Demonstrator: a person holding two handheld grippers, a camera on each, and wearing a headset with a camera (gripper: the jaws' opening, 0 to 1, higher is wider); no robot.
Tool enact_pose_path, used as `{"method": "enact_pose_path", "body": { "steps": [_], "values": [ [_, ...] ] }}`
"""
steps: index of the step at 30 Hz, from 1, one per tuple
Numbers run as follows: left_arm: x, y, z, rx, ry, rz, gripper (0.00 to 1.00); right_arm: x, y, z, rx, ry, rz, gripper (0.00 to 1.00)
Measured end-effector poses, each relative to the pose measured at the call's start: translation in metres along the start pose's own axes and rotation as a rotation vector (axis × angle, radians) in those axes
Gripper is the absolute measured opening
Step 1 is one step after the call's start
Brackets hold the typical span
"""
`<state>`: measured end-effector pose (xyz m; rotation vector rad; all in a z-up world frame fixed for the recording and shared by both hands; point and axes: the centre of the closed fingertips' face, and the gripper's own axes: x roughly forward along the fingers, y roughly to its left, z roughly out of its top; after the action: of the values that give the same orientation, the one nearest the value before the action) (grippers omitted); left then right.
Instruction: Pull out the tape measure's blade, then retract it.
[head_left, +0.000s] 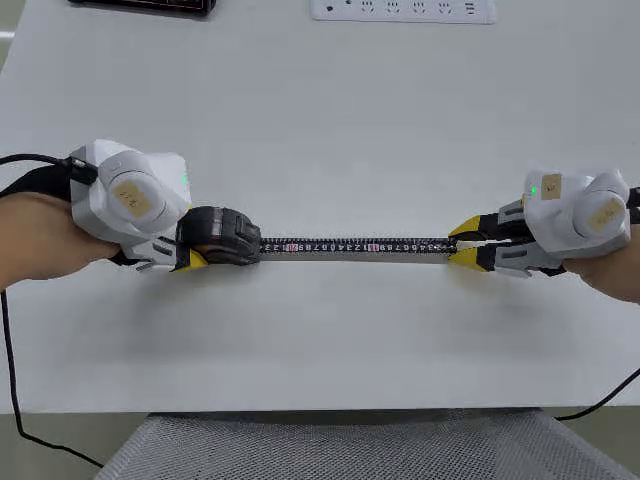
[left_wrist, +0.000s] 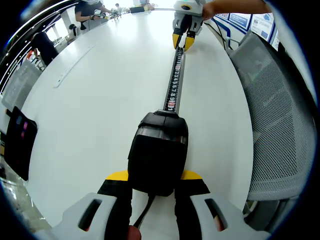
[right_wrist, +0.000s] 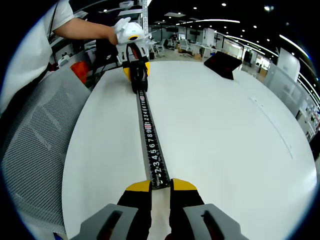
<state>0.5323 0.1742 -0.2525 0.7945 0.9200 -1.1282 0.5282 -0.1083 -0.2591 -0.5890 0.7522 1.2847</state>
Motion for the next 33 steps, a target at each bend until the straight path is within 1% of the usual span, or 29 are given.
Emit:
{"method": "enact_pose_path", "body": {
  "steps": [4, 8, 16, 23, 33],
  "values": [
    [0.0003, 0.0002, -0.0003, -0.004, 0.001, 0.004, 0.28, 0.0016, 0.002, -0.001, 0.006, 0.008, 0.02, 0.09],
    [0.0004, 0.0001, 0.0, -0.004, 0.002, 0.004, 0.28, 0.0022, 0.0036, -0.0022, 0.008, 0.015, 0.027, 0.1],
    [-0.0002, -0.0004, 0.0002, -0.002, 0.013, 0.005, 0.28, 0.0029, 0.0041, -0.0028, -0.021, 0.043, 0.041, 0.1],
    [0.0, 0.0004, 0.0001, 0.0, 0.016, 0.004, 0.28, 0.003, 0.0048, -0.0028, -0.036, 0.056, 0.039, 0.11],
    [-0.0003, 0.0004, 0.0001, 0.005, 0.02, 0.005, 0.28, 0.0028, 0.0052, -0.0032, -0.031, 0.061, 0.034, 0.11]
  ]
}}
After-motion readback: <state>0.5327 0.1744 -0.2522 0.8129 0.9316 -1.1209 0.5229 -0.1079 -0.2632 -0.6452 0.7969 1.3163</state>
